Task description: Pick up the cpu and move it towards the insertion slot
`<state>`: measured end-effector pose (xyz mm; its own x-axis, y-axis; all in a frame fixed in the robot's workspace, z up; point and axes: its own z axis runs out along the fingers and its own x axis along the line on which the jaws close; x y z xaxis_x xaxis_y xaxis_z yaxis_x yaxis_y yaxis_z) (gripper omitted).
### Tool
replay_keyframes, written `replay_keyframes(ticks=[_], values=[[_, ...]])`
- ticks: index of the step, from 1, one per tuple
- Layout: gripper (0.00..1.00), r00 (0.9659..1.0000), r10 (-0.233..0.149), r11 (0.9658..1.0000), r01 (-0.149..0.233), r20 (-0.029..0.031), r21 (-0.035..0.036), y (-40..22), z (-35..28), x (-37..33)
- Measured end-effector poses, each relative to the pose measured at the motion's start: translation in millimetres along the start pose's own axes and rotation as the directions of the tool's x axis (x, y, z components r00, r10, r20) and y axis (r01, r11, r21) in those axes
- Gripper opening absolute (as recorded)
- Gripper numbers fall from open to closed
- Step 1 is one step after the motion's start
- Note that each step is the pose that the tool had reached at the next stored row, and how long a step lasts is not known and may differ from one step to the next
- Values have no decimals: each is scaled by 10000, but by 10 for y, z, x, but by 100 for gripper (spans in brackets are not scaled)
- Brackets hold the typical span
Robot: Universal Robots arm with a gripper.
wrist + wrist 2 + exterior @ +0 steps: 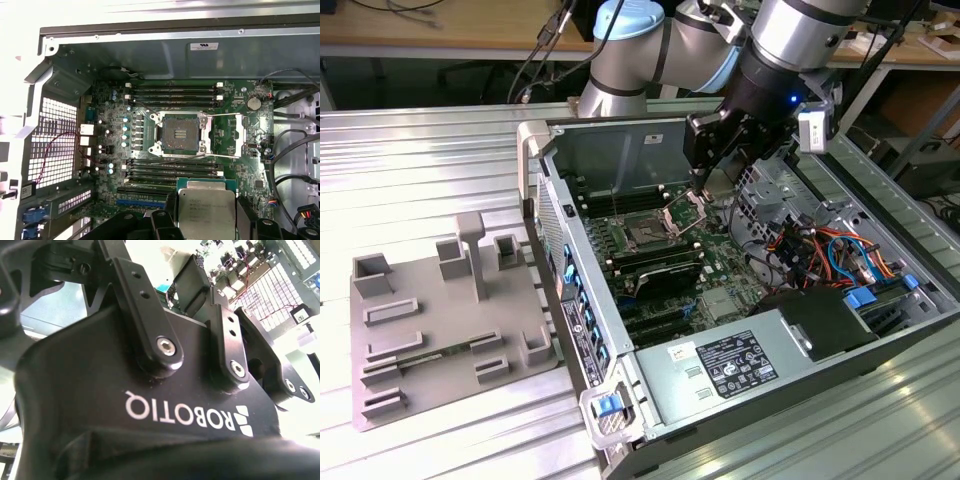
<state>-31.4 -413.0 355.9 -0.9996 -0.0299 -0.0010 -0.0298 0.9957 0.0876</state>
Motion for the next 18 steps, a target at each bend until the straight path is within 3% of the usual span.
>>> replay_keyframes(ticks=[7,18], values=[[55,10000,0,10000,0,0,0,-1,17,0],[55,10000,0,10000,0,1,-1,45,39,-2]])
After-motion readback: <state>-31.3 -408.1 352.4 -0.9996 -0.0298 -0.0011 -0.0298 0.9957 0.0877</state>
